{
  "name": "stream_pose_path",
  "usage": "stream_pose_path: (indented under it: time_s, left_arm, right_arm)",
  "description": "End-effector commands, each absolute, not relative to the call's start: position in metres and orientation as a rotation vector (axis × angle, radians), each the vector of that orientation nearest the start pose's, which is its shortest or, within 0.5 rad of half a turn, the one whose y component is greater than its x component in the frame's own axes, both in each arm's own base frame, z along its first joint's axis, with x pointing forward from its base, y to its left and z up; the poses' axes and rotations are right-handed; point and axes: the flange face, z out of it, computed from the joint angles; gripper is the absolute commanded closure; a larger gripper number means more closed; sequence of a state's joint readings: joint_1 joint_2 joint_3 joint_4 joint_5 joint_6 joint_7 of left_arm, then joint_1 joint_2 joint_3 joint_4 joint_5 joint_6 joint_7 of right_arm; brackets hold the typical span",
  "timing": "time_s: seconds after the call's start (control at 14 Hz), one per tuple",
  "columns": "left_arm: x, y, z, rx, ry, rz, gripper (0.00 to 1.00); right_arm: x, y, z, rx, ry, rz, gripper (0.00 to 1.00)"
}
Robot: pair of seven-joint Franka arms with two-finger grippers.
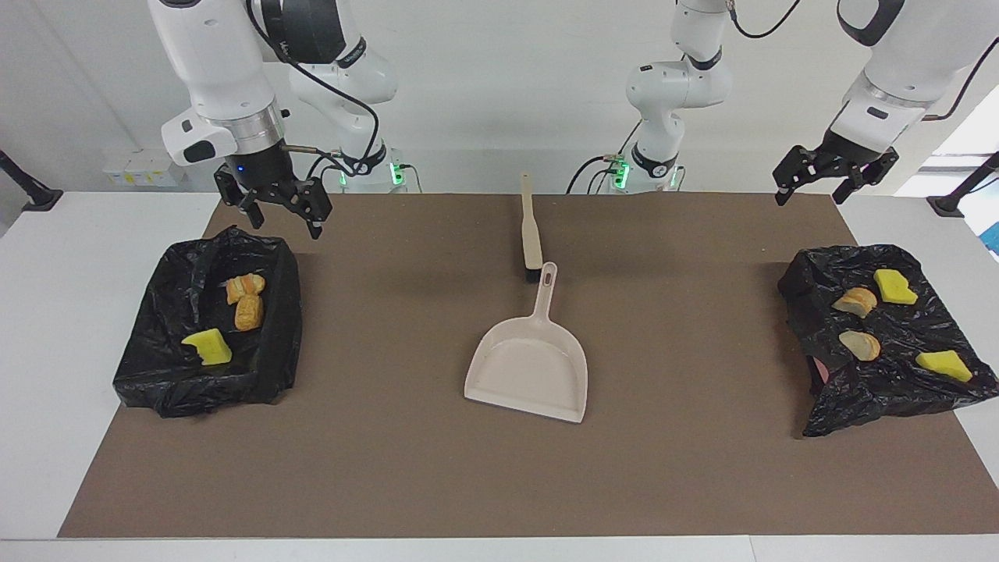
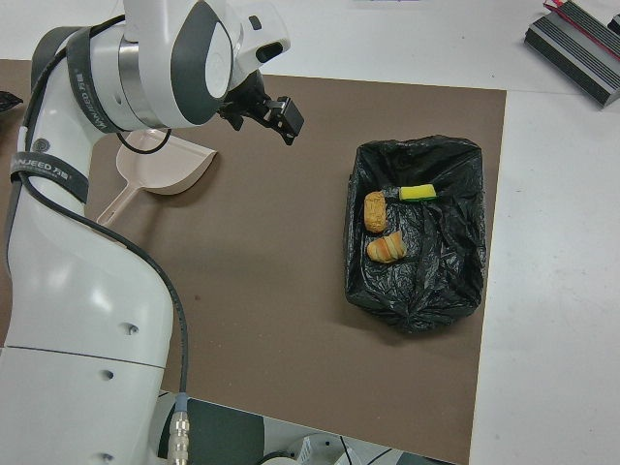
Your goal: Sweep and dump trash in bin
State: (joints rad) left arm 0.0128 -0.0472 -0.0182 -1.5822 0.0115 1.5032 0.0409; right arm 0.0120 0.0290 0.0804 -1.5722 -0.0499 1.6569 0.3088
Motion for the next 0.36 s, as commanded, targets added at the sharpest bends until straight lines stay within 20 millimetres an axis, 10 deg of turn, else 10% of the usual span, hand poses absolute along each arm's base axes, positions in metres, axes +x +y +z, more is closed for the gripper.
stream_pose_path:
  time_s: [0.0, 0.29]
  left_arm:
    - [0.5237, -0.0033, 0.6406, -3.129, 0.061, 0.058, 0.00]
    - [0.5239, -0.0056, 0.6400, -3.142, 0.063, 0.058, 0.00]
  right_arm:
    - [0.5708, 0.0460, 0.6131, -3.136, 0.304, -0.112, 0.00]
    - [0.5703, 0.0460, 0.6139, -3.136, 0.304, -0.112, 0.00]
